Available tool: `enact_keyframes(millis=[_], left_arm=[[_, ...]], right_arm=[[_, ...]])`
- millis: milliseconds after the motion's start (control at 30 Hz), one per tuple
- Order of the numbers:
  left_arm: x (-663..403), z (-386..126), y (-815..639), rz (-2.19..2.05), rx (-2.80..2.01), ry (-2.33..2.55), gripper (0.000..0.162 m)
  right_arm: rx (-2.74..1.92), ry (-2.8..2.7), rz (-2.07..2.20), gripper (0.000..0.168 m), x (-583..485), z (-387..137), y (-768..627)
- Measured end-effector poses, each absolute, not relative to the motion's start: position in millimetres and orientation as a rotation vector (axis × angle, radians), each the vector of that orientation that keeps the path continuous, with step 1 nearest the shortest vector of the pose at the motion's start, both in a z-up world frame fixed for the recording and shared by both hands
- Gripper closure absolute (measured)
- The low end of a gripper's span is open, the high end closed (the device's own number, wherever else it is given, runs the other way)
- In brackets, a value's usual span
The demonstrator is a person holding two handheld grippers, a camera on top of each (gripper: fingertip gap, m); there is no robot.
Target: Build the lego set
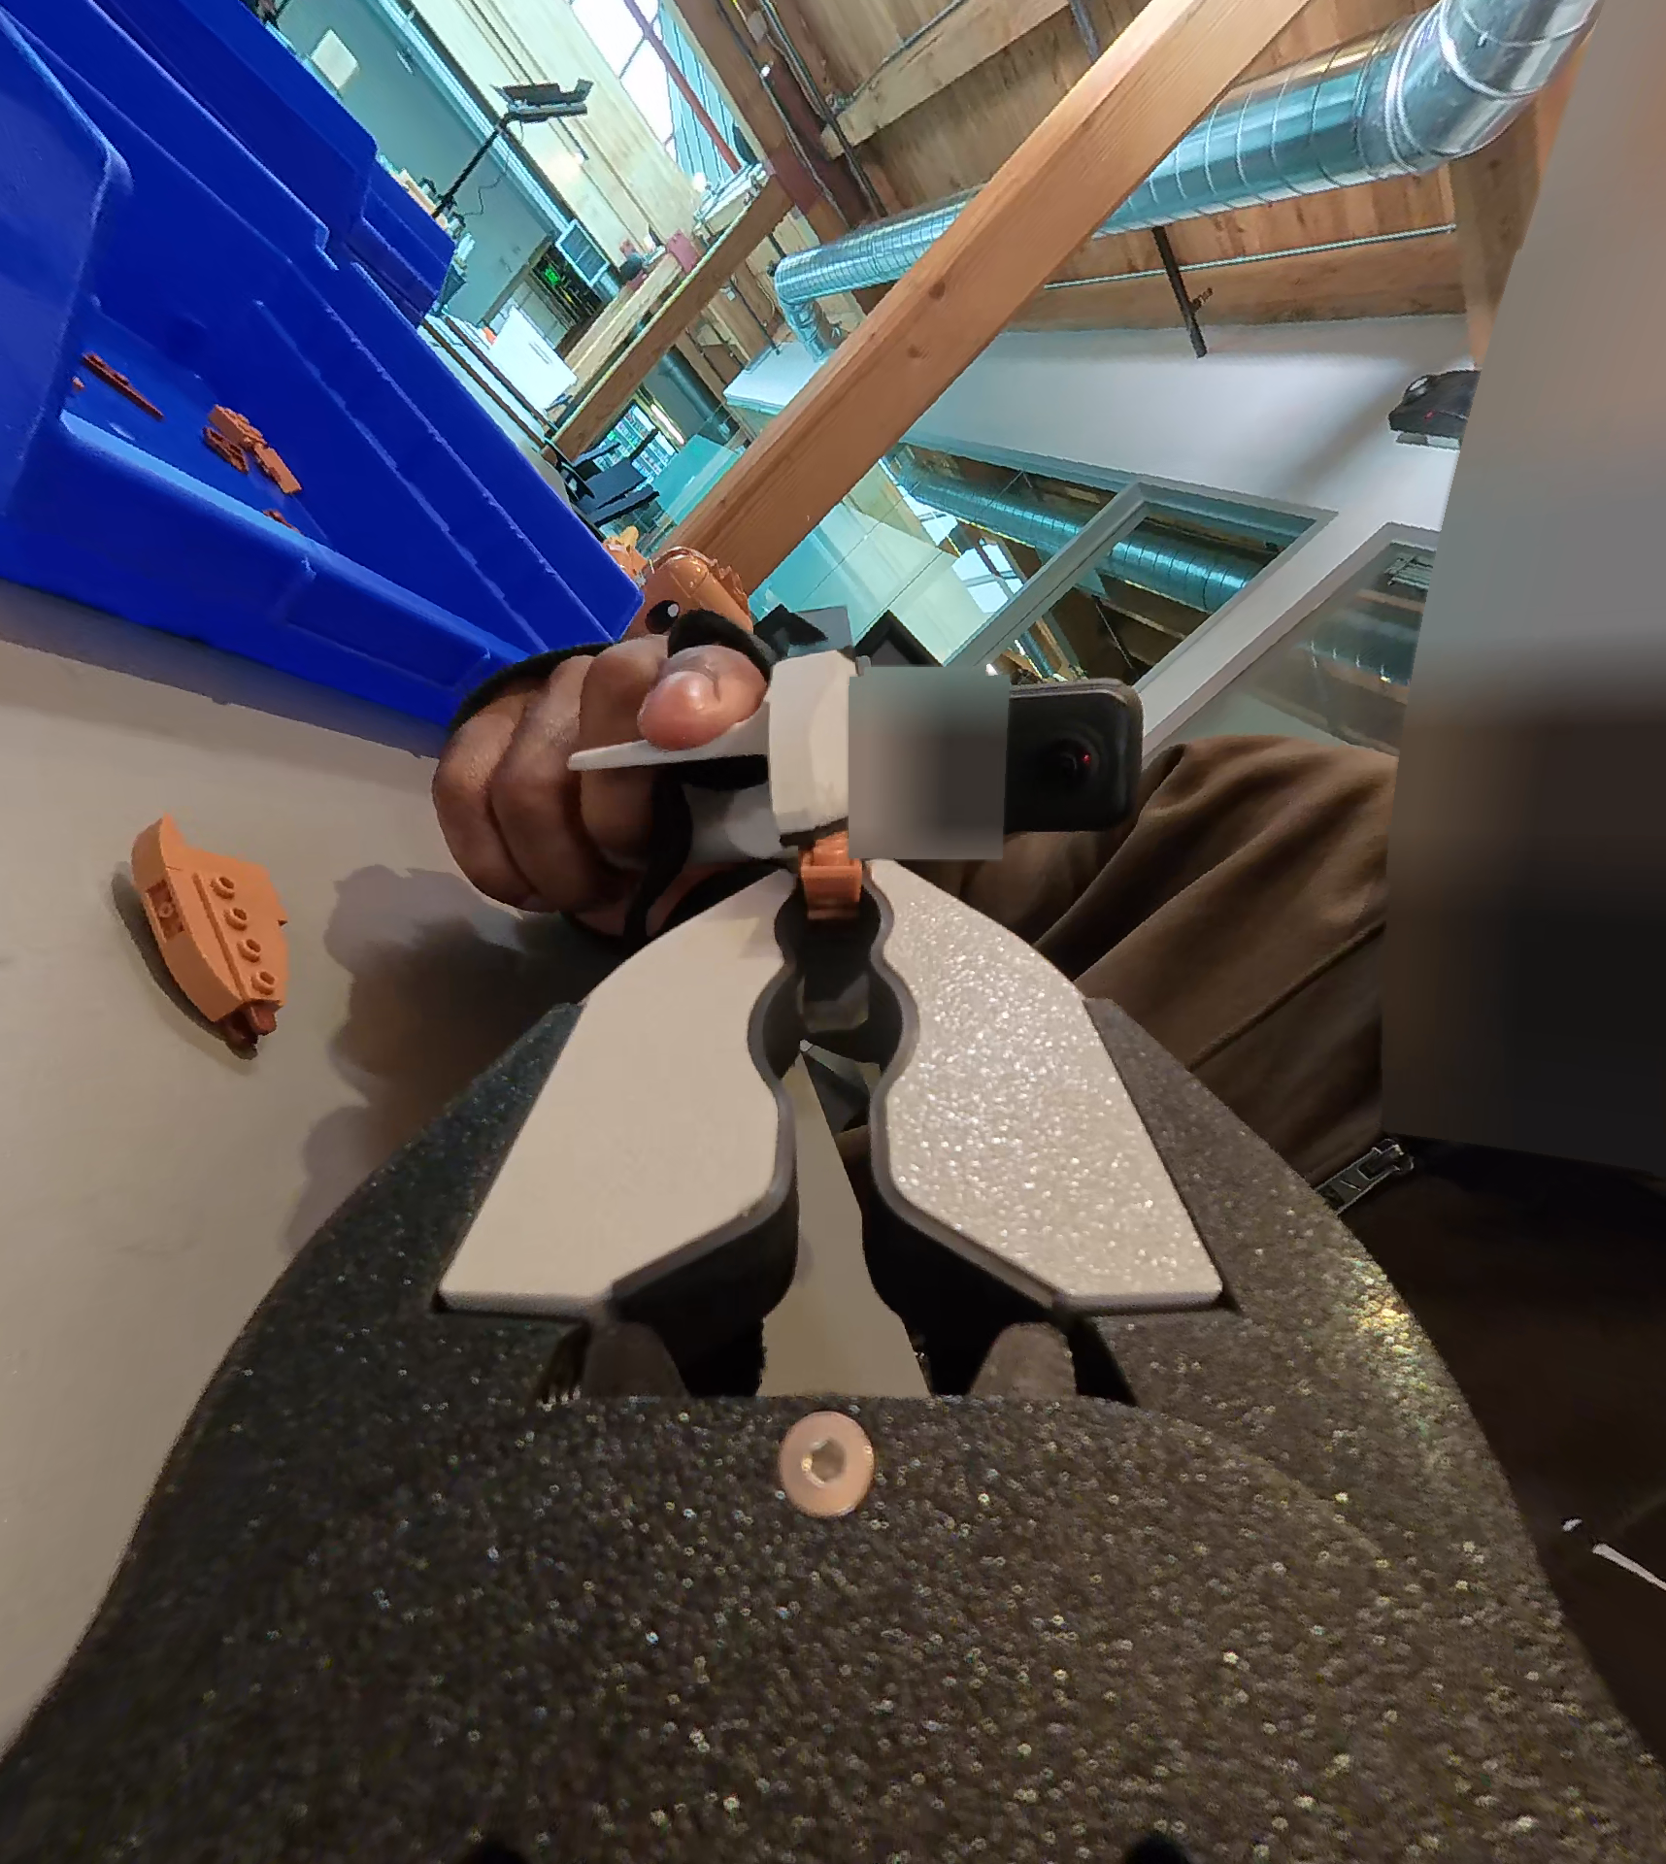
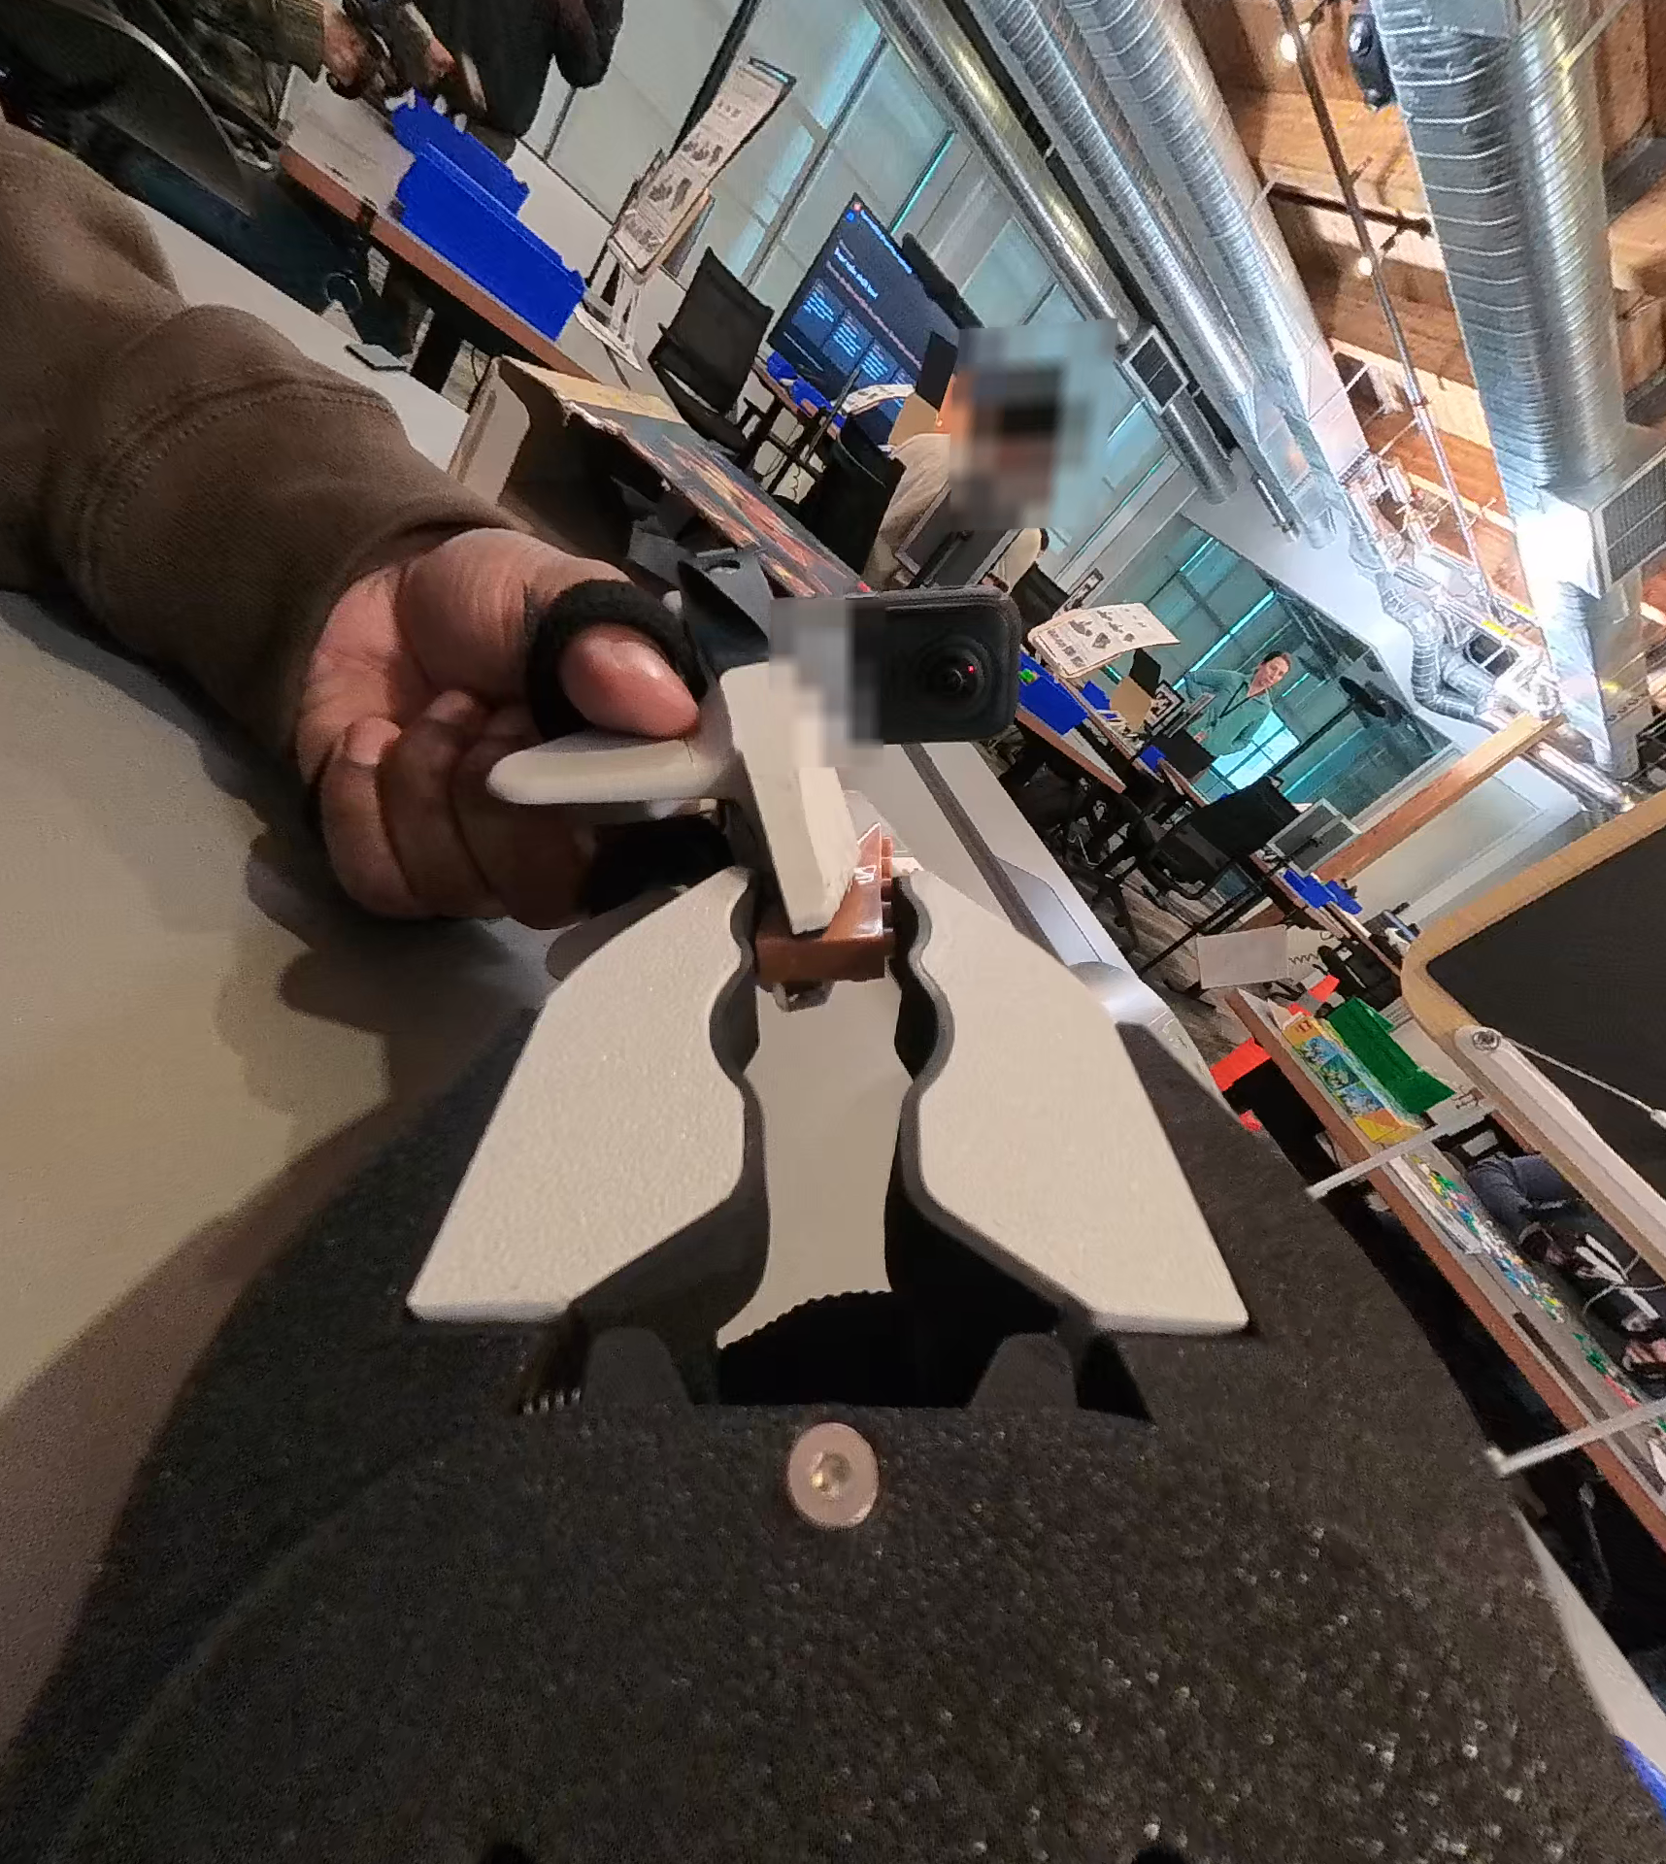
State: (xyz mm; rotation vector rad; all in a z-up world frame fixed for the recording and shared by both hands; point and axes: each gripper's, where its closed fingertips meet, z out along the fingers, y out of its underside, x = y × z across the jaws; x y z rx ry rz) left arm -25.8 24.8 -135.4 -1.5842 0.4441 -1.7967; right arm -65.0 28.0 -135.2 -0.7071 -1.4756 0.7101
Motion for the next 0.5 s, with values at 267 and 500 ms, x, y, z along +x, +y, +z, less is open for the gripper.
enact_keyframes(millis=[267, 500], left_arm=[[-27.4, -136.7, 31.5, -1.679, -1.615, 0.44, 0.15], [-43.8, -141.5, 41.1, -1.581, -1.679, 0.405, 0.12]], right_arm=[[-0.775, -1.442, 0.755, 0.145, -65.9, -136.3, 34.5], [-0.911, -1.362, 0.951, 0.145, -66.6, -135.1, 39.9]])
